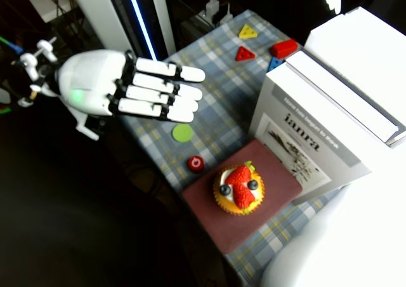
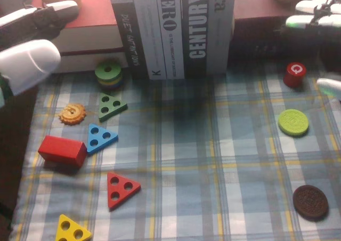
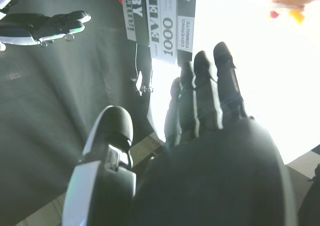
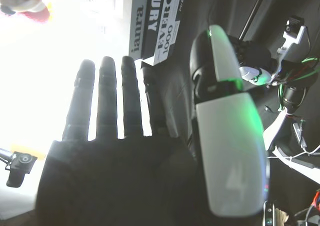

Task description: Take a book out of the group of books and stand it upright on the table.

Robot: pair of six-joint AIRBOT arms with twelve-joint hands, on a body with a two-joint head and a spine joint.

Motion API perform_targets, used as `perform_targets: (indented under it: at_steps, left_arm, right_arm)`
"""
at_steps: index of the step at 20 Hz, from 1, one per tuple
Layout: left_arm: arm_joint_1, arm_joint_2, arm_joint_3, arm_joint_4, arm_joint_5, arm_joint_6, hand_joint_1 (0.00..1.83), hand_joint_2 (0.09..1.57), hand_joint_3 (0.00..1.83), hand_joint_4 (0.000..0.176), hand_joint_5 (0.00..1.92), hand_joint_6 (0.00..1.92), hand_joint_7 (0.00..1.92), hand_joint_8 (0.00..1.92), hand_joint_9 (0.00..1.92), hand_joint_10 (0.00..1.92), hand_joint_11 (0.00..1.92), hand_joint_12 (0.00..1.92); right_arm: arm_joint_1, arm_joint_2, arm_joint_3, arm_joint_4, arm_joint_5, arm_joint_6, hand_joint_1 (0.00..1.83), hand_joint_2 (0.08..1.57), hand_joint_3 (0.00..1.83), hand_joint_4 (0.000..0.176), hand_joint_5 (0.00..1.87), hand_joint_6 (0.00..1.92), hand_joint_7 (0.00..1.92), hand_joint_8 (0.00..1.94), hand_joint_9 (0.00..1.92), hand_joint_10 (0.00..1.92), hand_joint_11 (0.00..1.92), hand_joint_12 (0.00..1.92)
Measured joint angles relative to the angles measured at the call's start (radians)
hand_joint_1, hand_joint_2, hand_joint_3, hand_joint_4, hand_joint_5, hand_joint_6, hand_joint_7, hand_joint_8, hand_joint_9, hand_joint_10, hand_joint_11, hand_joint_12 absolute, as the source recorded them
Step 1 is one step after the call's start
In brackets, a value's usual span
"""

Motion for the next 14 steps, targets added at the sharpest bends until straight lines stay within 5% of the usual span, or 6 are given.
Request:
perform_targets:
  at_steps: [3, 5, 7, 8, 14]
  left_arm:
    - [0.0, 0.0, 0.001, -0.003, 0.001, 0.0, 0.03, 1.31, 0.01, 0.139, 0.39, 0.01, 0.29, 0.0, 0.27, 0.0, 0.01, 0.23]
    - [0.001, 0.0, 0.002, -0.008, -0.001, 0.0, 0.04, 1.32, 0.01, 0.14, 0.38, 0.0, 0.27, 0.0, 0.24, 0.0, 0.01, 0.24]
    - [0.007, 0.0, 0.002, -0.01, 0.0, 0.0, 0.06, 1.33, 0.0, 0.135, 0.38, 0.0, 0.27, 0.0, 0.23, 0.0, 0.01, 0.24]
    - [0.007, 0.0, 0.002, -0.011, 0.003, 0.0, 0.07, 1.33, 0.0, 0.137, 0.38, 0.0, 0.27, 0.0, 0.23, 0.0, 0.01, 0.24]
    - [0.007, -0.008, 0.008, -0.019, 0.002, -0.001, 0.08, 1.33, 0.0, 0.134, 0.4, 0.0, 0.3, 0.01, 0.25, 0.01, 0.01, 0.26]
  right_arm:
    - [0.01, -0.005, 0.003, -0.003, -0.004, 0.0, 0.44, 1.37, 0.0, 0.013, 0.47, 0.0, 0.34, 0.0, 0.3, 0.0, 0.15, 0.37]
    - [0.045, -0.02, 0.017, -0.002, -0.002, 0.001, 0.27, 1.37, 0.0, 0.063, 0.34, 0.0, 0.23, 0.0, 0.18, 0.0, 0.06, 0.28]
    - [0.089, -0.038, 0.034, -0.005, -0.002, -0.002, 0.09, 1.3, 0.0, 0.152, 0.14, 0.01, 0.03, 0.0, 0.02, 0.0, 0.0, 0.1]
    - [0.117, -0.048, 0.045, -0.011, -0.001, -0.008, 0.02, 1.24, 0.0, 0.168, 0.08, 0.0, 0.0, 0.0, 0.0, 0.0, 0.0, 0.04]
    - [0.27, -0.095, 0.111, -0.056, -0.032, -0.015, 0.0, 1.09, 0.0, 0.176, 0.15, 0.01, 0.0, 0.0, 0.0, 0.0, 0.0, 0.0]
